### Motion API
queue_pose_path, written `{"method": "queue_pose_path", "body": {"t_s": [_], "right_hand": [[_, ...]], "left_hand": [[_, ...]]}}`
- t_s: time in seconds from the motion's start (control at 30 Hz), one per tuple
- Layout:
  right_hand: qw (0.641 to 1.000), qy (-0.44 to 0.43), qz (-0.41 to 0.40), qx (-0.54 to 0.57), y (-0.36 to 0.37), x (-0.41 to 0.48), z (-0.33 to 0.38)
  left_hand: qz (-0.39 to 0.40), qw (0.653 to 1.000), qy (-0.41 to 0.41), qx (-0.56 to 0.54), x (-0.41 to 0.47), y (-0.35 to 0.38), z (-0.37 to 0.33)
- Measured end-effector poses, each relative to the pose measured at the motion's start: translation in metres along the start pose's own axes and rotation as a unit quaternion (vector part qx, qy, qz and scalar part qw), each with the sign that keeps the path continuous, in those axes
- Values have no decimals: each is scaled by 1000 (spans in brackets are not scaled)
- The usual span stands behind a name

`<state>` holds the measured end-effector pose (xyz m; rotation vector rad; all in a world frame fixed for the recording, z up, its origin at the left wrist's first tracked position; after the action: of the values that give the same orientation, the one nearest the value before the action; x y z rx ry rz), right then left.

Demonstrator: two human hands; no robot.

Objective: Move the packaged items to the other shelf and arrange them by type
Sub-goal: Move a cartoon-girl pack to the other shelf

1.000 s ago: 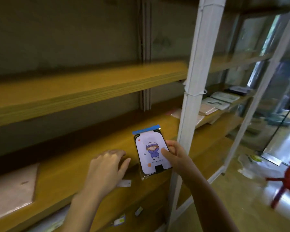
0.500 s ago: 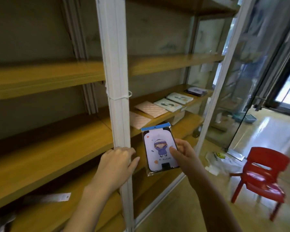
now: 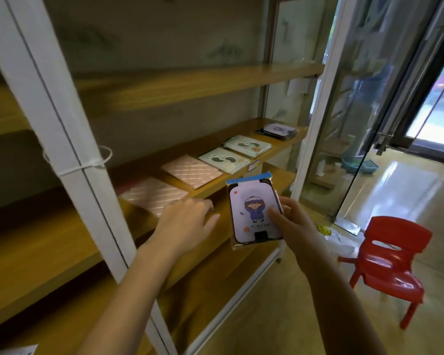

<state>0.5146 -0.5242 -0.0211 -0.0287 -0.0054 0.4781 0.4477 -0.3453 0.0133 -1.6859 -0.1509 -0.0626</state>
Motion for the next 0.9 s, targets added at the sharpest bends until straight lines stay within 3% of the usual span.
{"method": "queue_pose_path", "body": {"t_s": [0.57,0.9], "right_hand": [[998,22,-45,26,-121,194,-5],[1000,14,25,13,-192,307,-20]], "left_hand": [[-2,1000,5,13,232,34,-29],[-11,998,-56,25,329,58,-57]]}}
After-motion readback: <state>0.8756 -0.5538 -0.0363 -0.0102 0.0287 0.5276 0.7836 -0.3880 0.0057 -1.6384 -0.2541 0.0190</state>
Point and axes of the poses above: each hand's wrist, its own x-axis towards the middle knuckle, its own y-axis out of the palm, z = x × y, the point moved 3 cm from there along x, towards the middle knuckle, and after that the axes turned 7 degrees about z, right-handed, at the moved point
